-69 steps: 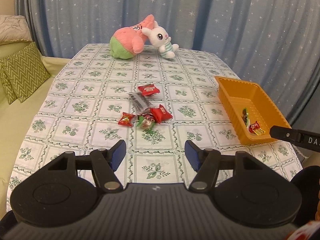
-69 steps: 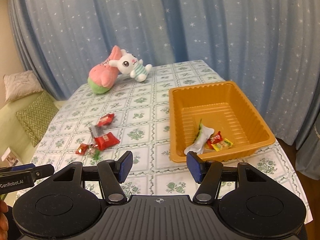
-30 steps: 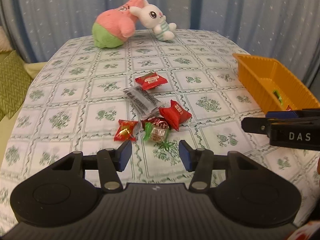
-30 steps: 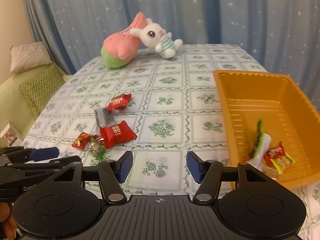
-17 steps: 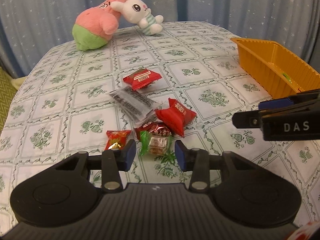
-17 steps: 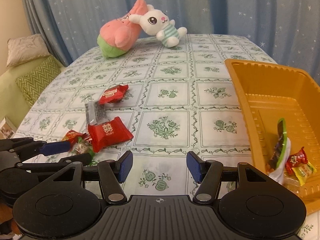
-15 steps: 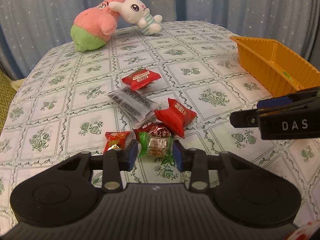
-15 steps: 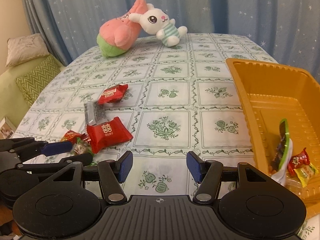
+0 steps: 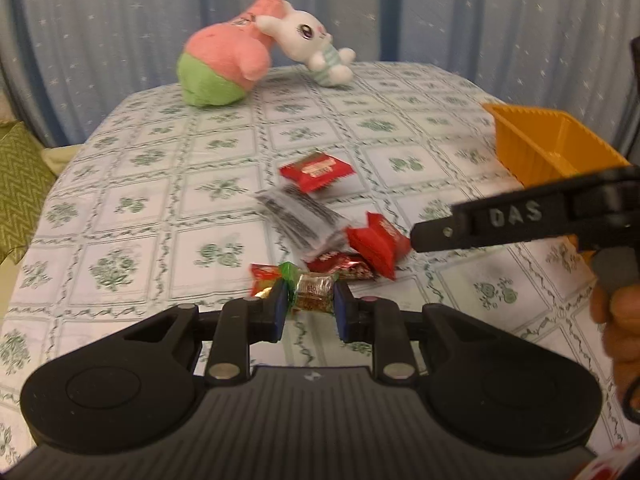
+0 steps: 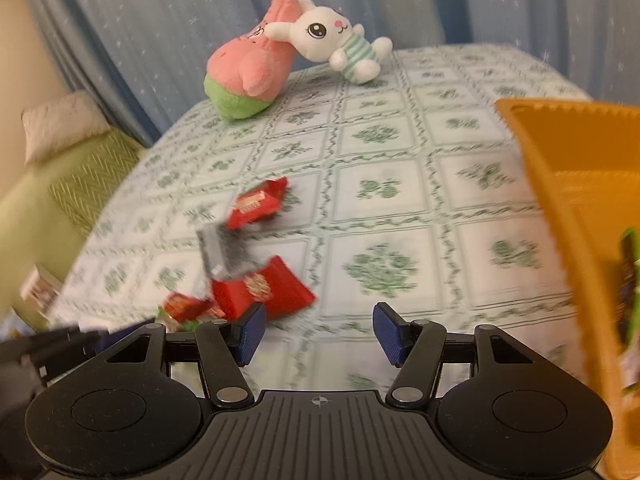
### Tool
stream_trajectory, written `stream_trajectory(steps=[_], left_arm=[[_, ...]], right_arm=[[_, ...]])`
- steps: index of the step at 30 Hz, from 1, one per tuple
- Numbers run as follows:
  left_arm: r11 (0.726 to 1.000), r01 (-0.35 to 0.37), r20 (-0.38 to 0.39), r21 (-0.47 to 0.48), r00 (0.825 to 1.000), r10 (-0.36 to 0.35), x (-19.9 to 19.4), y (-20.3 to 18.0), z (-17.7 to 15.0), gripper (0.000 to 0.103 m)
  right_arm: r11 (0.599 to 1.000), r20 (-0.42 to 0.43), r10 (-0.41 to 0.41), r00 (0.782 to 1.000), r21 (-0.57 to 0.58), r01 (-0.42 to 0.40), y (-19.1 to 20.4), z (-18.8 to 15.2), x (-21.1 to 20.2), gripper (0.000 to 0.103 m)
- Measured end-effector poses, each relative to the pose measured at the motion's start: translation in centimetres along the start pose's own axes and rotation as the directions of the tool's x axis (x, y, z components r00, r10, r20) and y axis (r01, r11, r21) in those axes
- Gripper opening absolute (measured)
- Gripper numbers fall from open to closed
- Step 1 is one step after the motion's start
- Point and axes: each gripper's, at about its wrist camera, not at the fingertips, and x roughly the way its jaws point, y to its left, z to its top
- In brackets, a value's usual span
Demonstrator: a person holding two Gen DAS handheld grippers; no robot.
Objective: Organize snacks
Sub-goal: 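Grasp the large red packet with right tool while left tool holds its candy, then carry both held candies over the orange tray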
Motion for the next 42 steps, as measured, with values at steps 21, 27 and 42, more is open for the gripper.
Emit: stream_trajectory(steps=[21, 27, 42], left_arm=[[0.995, 0.005, 0.0, -0.103, 1.0, -0.005, -0.3, 2.1, -0.6, 0.022], [0.992, 0.0, -0.005, -0.123, 1.0, -0.001, -0.6, 2.2, -0.8, 0.022], [0.986, 0.037, 0.023, -0.162, 0.999, -0.034, -4.7, -0.5, -0.5, 0.022]], right_arm=[[0.979, -0.012, -0.115, 0.993, -0.173, 0.112, 2.6, -1.1, 2.6, 0.056], [0.933, -0.003, -0.098, 0.995, -0.348, 0.091, 4.1, -2.1, 3.1, 0.031], [0.95, 0.047, -0.124, 0.991, -0.282, 0.132, 2.6, -3.8, -4.4, 0.026]])
